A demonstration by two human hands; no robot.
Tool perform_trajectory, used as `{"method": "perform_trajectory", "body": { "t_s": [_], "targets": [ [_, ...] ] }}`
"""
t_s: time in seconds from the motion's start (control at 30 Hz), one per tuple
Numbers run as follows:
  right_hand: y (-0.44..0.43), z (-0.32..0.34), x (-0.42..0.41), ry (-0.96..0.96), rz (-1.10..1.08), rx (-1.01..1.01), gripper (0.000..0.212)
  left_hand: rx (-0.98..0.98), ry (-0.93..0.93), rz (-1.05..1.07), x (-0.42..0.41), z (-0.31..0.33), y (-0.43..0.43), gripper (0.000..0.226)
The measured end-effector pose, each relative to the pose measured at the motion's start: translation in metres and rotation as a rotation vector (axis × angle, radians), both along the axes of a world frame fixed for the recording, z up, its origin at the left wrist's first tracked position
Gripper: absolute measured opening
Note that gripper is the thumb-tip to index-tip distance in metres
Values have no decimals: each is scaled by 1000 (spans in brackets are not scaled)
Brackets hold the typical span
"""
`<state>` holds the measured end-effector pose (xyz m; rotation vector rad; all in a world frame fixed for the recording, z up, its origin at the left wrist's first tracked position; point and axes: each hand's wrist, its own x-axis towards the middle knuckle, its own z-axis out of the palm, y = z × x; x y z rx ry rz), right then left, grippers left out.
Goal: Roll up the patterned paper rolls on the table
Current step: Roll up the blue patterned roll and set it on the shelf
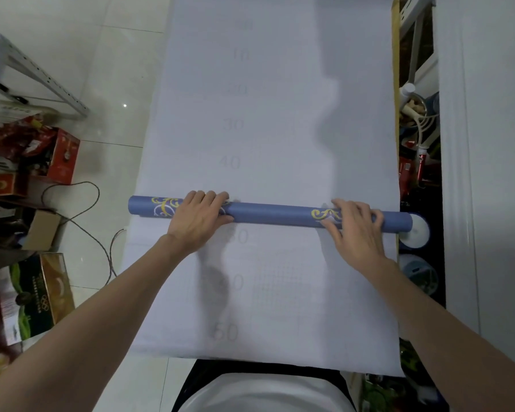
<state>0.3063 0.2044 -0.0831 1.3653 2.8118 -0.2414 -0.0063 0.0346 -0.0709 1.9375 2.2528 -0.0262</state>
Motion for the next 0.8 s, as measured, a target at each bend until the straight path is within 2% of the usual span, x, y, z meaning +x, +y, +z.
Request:
{"method": "perform_trajectory", "body": {
  "t_s": [0.17,0.27,0.5,0.7,0.8],
  "targets": [
    [-6,4,-3,-47,6,25,39,34,32,-7,-1,-5,-7,51],
    [-5,7,-4,-82,21,10,51,12,54,-27,-3,-2,-3,55],
    [-13,4,-10,-87,-68,-16,38,-12,45,-57,-9,3,-5,40],
    [-18,2,-7,-110,-37,-40,56,-89,49,-9,-3,7,-4,50],
    [-22,4,-2,-92,-69,-4,46,-68,22,-65,-8,8,-8,44]
  ]
}}
